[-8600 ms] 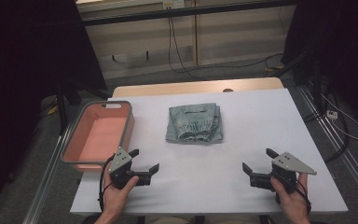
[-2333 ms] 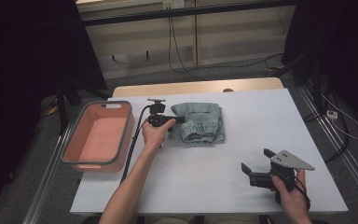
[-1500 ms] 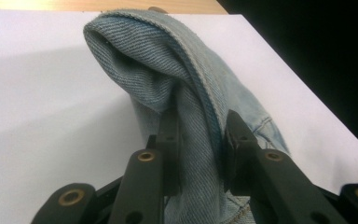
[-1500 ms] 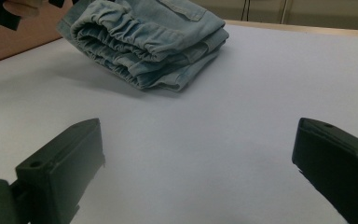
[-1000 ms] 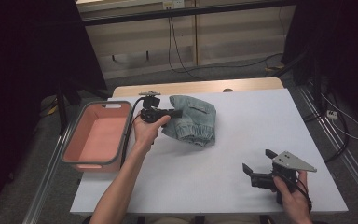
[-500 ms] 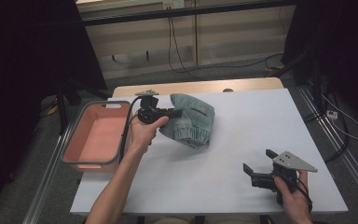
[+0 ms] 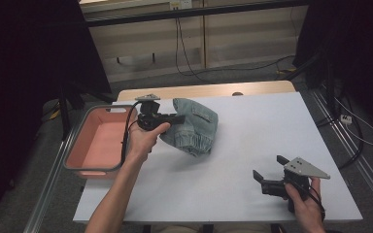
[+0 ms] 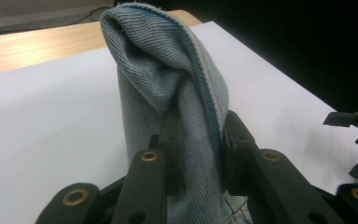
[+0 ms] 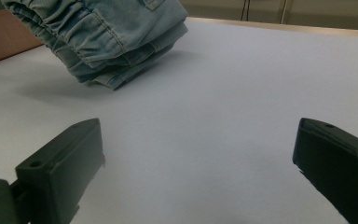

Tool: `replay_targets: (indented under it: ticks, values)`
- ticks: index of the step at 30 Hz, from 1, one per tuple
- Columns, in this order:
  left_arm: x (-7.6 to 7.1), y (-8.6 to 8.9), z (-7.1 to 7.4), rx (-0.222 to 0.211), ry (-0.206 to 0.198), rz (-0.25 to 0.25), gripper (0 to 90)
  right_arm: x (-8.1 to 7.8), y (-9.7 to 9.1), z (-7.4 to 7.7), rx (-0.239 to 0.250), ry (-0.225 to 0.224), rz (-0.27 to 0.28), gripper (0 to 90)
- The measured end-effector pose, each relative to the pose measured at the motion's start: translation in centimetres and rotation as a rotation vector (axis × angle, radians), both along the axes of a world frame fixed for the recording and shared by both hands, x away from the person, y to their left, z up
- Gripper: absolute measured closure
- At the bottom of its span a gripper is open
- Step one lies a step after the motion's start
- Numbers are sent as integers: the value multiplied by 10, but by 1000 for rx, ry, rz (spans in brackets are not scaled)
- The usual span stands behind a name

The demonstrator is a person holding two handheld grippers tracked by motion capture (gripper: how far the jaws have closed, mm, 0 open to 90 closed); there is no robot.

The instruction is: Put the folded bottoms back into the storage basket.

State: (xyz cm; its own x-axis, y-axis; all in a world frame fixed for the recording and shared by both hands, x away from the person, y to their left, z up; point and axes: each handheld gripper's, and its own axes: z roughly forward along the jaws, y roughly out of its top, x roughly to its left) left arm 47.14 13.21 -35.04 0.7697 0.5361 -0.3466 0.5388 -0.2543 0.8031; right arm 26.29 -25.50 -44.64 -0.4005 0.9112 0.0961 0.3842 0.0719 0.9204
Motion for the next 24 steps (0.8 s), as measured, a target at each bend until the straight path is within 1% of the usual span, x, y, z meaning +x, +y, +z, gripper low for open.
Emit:
replay_targets:
  ticks: [4,6,8,10,14,18,24]
  values:
    - [-2,4,5,-2,-6,5,741,0,1,0,0,-1,-1,18]
    - [-3,5,7,5,-5,7,741,0,1,0,-1,-3,-1,17]
    - [-5,7,10,21,-8,5,741,-1,0,0,0,-2,1,17]
    - [-7,9,13,22,-13,9,741,-1,-1,0,0,-2,-1,17]
    - [-9,13,18,8,-22,20,742,-1,0,0,0,-1,1,18]
    - [-10,17,21,9,-28,26,742,0,1,0,0,-3,2,17]
    - [-11,24,26,-3,-37,39,742,-1,0,0,2,-1,1,18]
